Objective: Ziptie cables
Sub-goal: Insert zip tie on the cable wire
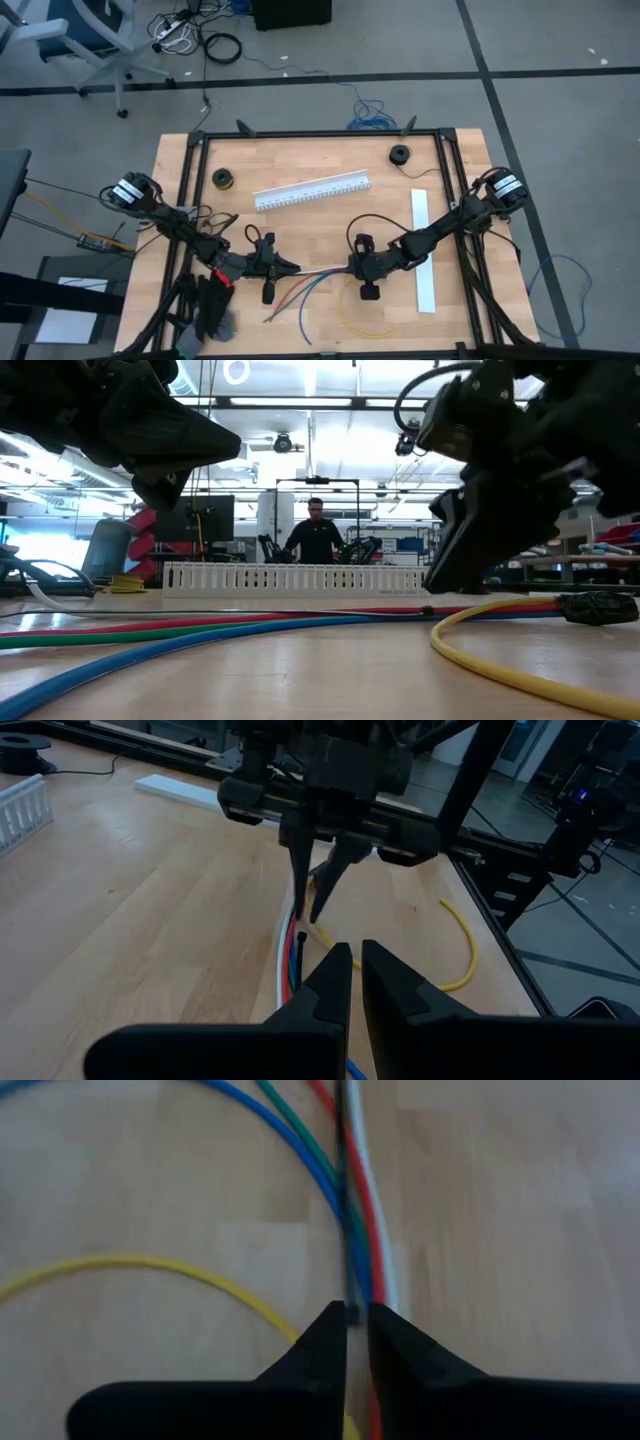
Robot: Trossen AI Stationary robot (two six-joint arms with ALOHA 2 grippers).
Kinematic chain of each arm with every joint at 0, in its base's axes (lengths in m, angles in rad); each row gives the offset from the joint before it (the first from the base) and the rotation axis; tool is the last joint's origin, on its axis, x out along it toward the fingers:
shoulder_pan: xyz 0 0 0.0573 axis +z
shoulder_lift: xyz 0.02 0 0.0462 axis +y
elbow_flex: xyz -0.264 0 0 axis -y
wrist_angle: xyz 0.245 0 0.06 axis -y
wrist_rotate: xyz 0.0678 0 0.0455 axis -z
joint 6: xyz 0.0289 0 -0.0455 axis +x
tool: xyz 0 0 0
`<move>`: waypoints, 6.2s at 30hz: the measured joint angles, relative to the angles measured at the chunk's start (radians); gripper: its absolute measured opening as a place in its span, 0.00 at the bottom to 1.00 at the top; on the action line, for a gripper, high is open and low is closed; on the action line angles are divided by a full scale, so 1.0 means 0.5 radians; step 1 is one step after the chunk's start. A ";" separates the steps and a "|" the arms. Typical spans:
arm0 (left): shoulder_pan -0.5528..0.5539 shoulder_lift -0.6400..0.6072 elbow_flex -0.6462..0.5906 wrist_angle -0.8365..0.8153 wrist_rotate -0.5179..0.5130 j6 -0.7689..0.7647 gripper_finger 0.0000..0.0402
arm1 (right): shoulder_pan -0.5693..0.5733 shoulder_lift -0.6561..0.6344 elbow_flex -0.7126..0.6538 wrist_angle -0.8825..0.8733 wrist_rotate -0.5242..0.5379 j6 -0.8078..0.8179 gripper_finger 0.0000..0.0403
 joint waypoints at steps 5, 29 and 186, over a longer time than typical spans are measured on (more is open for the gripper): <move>0.000 0.000 0.000 0.001 0.000 0.001 0.01 | 0.000 0.061 0.002 0.063 -0.008 -0.048 0.13; 0.001 -0.001 0.001 0.002 0.000 -0.001 0.00 | -0.003 0.115 -0.004 0.131 0.130 -0.087 0.01; 0.182 0.501 0.280 1.363 -0.196 0.435 0.00 | -0.054 -0.163 0.002 1.238 0.375 0.380 0.01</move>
